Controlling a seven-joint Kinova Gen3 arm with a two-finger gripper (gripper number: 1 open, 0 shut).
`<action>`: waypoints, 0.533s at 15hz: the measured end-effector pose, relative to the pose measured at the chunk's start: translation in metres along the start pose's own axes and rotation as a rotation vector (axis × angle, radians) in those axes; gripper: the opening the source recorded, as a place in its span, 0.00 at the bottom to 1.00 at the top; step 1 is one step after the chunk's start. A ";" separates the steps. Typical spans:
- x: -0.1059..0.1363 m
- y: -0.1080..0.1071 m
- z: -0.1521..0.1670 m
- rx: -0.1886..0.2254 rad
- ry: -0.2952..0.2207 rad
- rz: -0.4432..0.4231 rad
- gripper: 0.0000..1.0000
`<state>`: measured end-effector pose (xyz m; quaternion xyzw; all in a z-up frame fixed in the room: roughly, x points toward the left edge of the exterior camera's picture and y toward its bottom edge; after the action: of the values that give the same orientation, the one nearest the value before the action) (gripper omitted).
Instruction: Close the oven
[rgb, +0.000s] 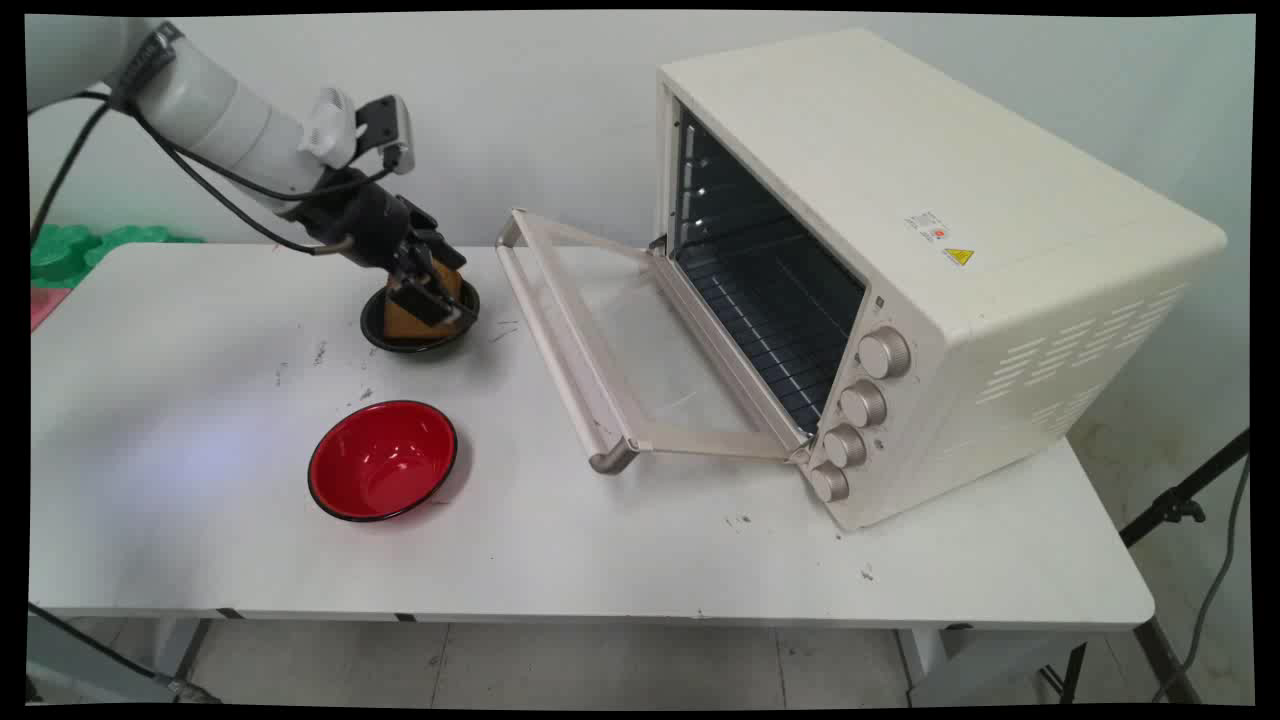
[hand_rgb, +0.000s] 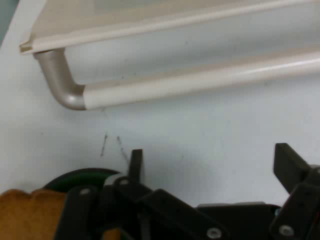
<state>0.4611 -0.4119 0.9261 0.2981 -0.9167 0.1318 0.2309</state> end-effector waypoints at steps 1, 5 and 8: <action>0.000 0.004 0.004 -0.002 0.004 -0.013 0.00; 0.000 0.019 0.022 -0.009 0.025 -0.059 0.00; -0.001 0.027 0.037 -0.011 0.040 -0.087 0.00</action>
<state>0.4324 -0.4045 0.8911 0.3337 -0.8989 0.1225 0.2561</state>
